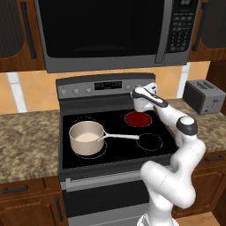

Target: Turn off the rear right burner of the stove.

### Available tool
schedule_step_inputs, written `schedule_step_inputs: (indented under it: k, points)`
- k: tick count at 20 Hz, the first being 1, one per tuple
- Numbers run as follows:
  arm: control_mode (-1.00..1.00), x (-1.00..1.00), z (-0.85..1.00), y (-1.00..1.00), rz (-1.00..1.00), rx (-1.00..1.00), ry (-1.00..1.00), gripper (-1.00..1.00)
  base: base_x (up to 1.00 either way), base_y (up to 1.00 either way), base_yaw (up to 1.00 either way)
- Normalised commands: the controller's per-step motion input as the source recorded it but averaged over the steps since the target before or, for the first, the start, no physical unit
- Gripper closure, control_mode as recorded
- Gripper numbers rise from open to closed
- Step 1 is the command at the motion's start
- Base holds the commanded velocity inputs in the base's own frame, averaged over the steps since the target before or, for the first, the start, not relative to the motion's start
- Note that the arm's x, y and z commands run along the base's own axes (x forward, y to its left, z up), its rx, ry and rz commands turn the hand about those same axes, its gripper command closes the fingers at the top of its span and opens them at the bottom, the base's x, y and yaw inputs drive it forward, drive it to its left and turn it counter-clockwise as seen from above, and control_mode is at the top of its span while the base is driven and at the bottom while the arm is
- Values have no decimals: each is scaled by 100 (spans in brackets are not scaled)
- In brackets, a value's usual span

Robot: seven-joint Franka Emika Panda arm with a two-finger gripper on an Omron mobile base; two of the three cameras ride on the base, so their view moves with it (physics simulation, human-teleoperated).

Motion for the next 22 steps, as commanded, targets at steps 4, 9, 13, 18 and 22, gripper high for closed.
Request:
schedule_step_inputs:
  k: [4, 9, 13, 18, 22]
  points:
    - [-100, 65, -14, 0, 0, 0, 0, -100, 0, 0, 0]
    - [-100, 48, -3, 0, 0, 0, 0, -100, 0, 0, 0]
    - [-100, 29, 0, -1, 1, 0, 0, -100, 0, 0, 0]
    - [-100, 10, 0, 0, 1, 0, 0, 100, 0, 0, 0]
    - [-100, 0, 0, 0, 0, 0, 0, 100, 0, 0, 0]
